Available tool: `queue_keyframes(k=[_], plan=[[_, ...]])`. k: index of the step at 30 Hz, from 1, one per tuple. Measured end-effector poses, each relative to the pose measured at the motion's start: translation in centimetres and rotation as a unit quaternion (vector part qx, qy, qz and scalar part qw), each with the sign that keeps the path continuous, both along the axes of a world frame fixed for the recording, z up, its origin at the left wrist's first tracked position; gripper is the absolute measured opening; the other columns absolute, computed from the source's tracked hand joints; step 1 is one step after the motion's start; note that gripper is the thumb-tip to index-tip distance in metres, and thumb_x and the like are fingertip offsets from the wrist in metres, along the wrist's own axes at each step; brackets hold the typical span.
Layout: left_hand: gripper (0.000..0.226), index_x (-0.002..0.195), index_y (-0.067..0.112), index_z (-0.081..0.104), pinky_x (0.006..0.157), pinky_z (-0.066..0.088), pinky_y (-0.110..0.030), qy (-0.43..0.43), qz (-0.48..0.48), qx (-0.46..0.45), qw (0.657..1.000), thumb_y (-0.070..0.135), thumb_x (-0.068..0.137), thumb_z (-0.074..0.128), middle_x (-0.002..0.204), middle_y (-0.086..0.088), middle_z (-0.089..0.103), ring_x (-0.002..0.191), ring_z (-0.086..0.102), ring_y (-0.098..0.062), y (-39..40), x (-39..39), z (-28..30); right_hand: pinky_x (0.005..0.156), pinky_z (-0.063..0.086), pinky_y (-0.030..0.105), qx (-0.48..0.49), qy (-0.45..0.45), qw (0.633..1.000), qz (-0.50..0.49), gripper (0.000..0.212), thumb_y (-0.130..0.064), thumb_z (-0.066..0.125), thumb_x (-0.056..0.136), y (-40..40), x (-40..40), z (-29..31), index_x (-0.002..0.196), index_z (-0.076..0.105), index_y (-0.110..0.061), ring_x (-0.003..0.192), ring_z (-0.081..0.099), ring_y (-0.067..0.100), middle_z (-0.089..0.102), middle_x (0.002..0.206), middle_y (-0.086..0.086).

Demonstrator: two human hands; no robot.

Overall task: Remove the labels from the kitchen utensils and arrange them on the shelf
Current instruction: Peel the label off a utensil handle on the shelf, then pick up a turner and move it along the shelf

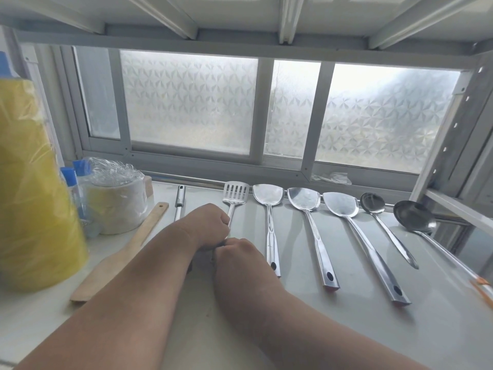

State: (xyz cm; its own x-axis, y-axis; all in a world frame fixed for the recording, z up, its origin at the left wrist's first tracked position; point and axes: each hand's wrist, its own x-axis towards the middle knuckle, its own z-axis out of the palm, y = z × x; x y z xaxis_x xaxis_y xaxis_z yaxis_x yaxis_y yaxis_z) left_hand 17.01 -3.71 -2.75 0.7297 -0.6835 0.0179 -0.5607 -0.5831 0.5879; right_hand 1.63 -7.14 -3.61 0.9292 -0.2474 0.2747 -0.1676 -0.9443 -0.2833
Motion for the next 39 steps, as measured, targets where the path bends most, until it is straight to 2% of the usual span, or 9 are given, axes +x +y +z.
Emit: queue_keyframes(k=[4,12,18,21,22,25,30,35,39], plan=[[0.035,0.053,0.016,0.035,0.054,0.025,-0.027,0.000,0.001,0.008,1.000,0.000,0.081,0.048,0.060,-0.002,0.034,0.065,0.029,-0.022,0.1,-0.2,0.2,0.070,0.033,0.029,0.005,0.002,1.000,0.007,0.029,0.003,0.042,0.092,-0.2,0.1,-0.1,0.106,0.067,-0.001,0.087,0.040,0.023,0.058,0.109,0.013],[0.038,0.058,0.020,0.036,0.054,0.025,-0.030,0.009,0.038,-0.016,0.999,0.012,0.093,0.048,0.056,0.004,0.037,0.060,0.029,-0.020,0.9,-0.4,1.2,0.052,0.027,0.023,-0.002,-0.019,0.999,0.031,0.018,-0.001,0.046,0.091,0.2,-0.7,0.9,0.084,0.056,-0.014,0.081,0.044,0.021,0.059,0.103,0.008],[0.013,0.080,0.029,0.054,0.063,0.039,-0.032,-0.025,0.070,-0.140,0.987,0.021,0.089,0.052,0.076,-0.002,0.050,0.070,0.047,-0.016,3.9,-2.4,3.5,0.074,0.048,0.033,0.011,-0.066,0.997,0.036,0.020,-0.014,0.052,0.093,-0.3,-1.6,0.6,0.073,0.048,-0.016,0.087,0.057,0.025,0.059,0.096,0.006],[0.027,0.069,0.021,0.062,0.068,0.047,-0.031,-0.080,0.068,-0.038,0.994,0.041,0.087,0.056,0.072,0.001,0.061,0.069,0.057,-0.023,8.2,-4.5,4.9,0.072,0.041,0.027,0.020,-0.093,0.995,0.040,0.022,-0.019,0.055,0.092,-0.8,-2.4,0.8,0.072,0.048,-0.017,0.080,0.053,0.022,0.060,0.091,0.004],[0.035,0.081,0.021,0.073,0.078,0.054,-0.032,-0.095,0.064,0.043,0.993,0.052,0.087,0.059,0.093,0.006,0.073,0.083,0.067,-0.025,10.0,-5.4,5.0,0.073,0.041,0.027,0.023,-0.096,0.994,0.041,0.022,-0.019,0.056,0.091,-0.9,-2.5,0.9,0.072,0.047,-0.018,0.081,0.053,0.023,0.060,0.090,0.005],[0.049,0.115,0.038,0.074,0.103,0.052,-0.035,-0.108,0.032,0.229,0.967,0.072,0.081,0.065,0.139,0.023,0.058,0.118,0.066,-0.018,14.4,-8.2,4.4,0.073,0.045,0.030,0.025,-0.100,0.994,0.037,0.022,-0.020,0.056,0.091,-1.0,-2.6,0.9,0.071,0.047,-0.017,0.079,0.051,0.022,0.059,0.088,0.005],[0.031,0.119,0.040,0.071,0.092,0.057,-0.038,-0.287,0.081,0.208,0.932,0.041,0.101,0.047,0.115,0.004,0.077,0.105,0.072,-0.029,15.6,-8.5,1.7,0.075,0.050,0.037,0.014,-0.092,0.995,0.046,0.022,-0.021,0.055,0.093,-0.5,-3.2,0.7,0.073,0.053,-0.010,0.082,0.057,0.027,0.058,0.088,0.005],[0.022,0.113,0.028,0.081,0.074,0.055,-0.041,-0.350,0.164,-0.089,0.918,0.035,0.106,0.061,0.092,-0.012,0.079,0.089,0.071,-0.041,16.5,-8.8,3.2,0.074,0.054,0.045,0.017,-0.088,0.995,0.052,0.016,-0.016,0.055,0.089,0.1,-4.6,1.5,0.076,0.056,-0.006,0.081,0.060,0.028,0.059,0.089,0.003],[0.018,0.101,0.026,0.082,0.083,0.061,-0.040,-0.213,0.126,-0.353,0.902,0.027,0.105,0.065,0.087,0.005,0.083,0.088,0.078,-0.021,17.0,-10.2,7.0,0.113,0.035,0.029,0.004,-0.116,0.993,0.029,0.040,-0.016,0.060,0.091,-1.6,-6.3,3.0,0.130,0.062,-0.005,0.134,0.049,0.028,0.054,0.147,0.010]])
